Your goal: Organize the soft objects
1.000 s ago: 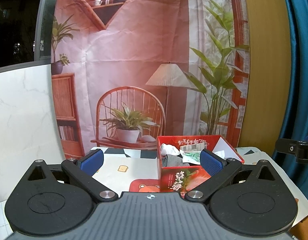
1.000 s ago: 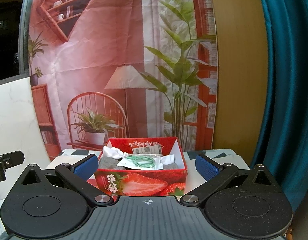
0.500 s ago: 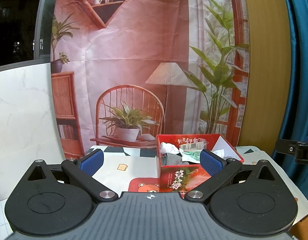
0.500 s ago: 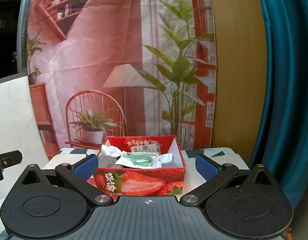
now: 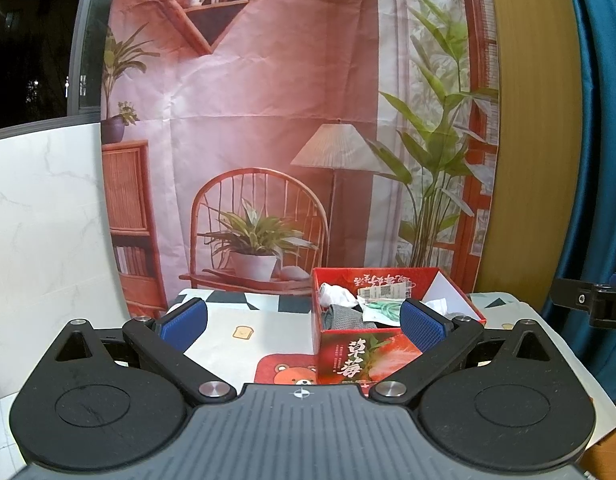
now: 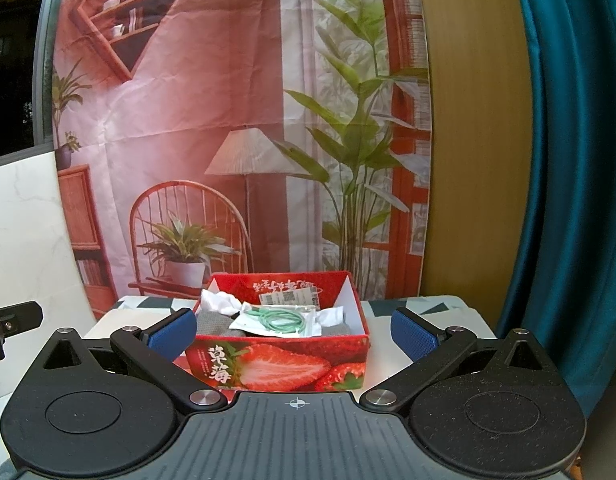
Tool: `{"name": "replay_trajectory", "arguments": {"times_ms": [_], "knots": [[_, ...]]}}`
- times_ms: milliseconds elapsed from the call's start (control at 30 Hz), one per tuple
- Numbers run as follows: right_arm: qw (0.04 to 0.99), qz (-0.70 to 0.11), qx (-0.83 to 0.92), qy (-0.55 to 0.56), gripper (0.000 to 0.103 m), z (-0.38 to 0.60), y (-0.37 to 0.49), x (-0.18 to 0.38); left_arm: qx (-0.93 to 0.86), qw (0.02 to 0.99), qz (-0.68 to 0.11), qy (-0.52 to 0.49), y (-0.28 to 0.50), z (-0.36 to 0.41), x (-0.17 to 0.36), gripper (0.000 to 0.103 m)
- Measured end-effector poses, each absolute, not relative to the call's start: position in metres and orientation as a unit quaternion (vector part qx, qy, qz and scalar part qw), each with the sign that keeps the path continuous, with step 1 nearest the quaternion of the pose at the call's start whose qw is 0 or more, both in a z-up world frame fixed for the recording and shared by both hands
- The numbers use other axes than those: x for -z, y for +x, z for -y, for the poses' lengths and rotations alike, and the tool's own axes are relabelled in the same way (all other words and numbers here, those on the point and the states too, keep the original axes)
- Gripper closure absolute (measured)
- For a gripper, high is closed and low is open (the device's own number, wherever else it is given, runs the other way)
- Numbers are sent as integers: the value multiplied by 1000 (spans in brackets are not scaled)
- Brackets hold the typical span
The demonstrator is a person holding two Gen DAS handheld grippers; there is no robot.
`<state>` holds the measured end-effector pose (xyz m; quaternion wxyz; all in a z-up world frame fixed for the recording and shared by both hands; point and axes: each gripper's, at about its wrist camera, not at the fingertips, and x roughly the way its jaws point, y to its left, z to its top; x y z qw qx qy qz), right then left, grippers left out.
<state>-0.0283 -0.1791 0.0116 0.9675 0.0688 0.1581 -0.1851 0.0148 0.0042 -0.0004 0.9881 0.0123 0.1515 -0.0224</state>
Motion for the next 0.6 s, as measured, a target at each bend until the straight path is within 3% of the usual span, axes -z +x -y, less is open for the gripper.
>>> {"name": "replay_trajectory", "arguments": {"times_ms": [600], "knots": [[967,-159,185,68,0,178,-28,-12,24,988,-155,8,15,-3,2,0]]}}
